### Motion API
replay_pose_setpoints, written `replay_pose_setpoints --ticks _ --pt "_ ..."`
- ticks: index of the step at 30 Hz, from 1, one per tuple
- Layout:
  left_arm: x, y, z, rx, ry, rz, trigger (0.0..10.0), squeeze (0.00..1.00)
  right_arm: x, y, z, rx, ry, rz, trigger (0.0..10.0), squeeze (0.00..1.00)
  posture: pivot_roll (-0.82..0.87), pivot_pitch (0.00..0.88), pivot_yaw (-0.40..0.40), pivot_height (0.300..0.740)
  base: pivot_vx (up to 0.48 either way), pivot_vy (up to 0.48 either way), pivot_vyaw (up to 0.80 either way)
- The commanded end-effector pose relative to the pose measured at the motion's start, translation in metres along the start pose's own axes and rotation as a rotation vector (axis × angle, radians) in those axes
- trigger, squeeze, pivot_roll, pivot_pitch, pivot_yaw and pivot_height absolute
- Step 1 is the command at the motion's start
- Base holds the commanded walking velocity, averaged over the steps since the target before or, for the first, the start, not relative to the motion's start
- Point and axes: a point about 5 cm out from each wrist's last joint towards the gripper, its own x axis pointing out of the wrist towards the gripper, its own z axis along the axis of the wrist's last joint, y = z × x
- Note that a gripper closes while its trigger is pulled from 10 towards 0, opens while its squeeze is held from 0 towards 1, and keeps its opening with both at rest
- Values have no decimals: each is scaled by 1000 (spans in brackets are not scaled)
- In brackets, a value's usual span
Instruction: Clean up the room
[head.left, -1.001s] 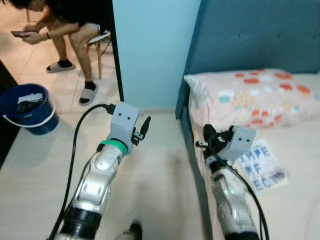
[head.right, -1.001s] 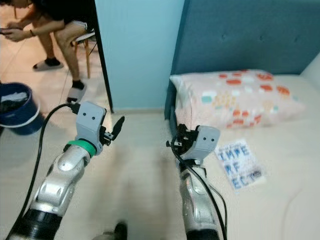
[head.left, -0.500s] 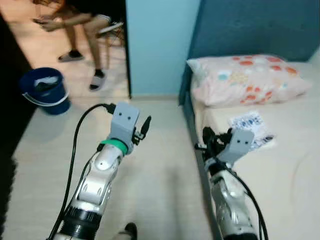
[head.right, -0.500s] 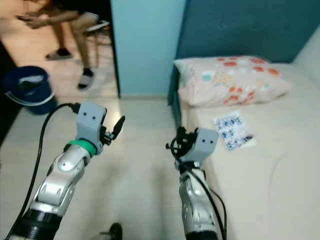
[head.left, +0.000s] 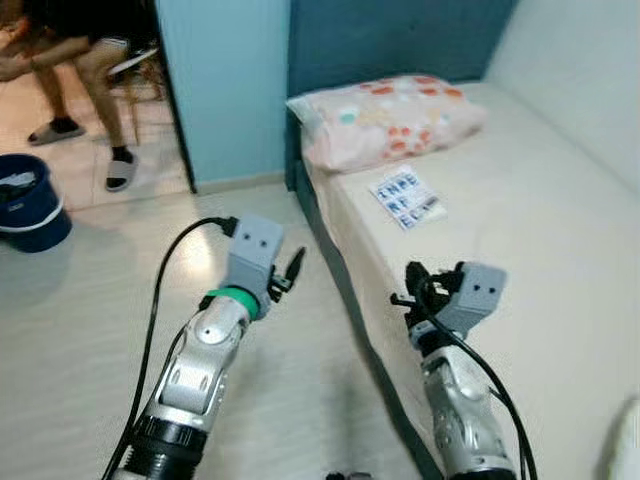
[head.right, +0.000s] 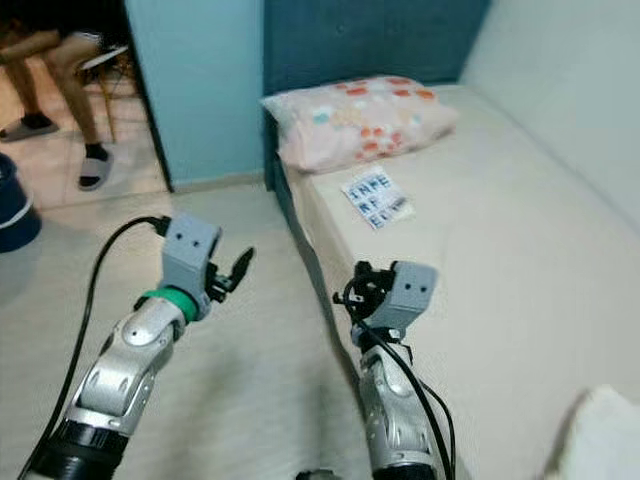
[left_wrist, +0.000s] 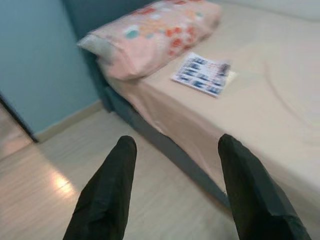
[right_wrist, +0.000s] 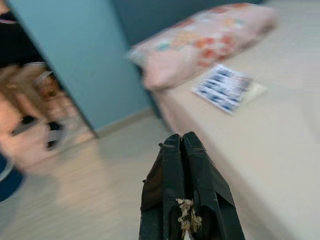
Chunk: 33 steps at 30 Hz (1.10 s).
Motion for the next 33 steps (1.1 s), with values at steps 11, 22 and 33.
replay_pose_setpoints --ticks 11,22,33 --pt "-3 1 -17 2 65 5 10000 0 -15 -16 -20 -4 73 -48 10000 0 9 95 2 733 0 0 -800" --pt "1 -4 -7 -20 27 -19 10000 0 -14 -16 -16 -1 50 -48 10000 0 4 98 7 733 0 0 -800" --pt "2 -4 -5 -23 13 -23 10000 0 -13 -14 -14 -1 37 -40 10000 0 4 102 7 733 0 0 -800"
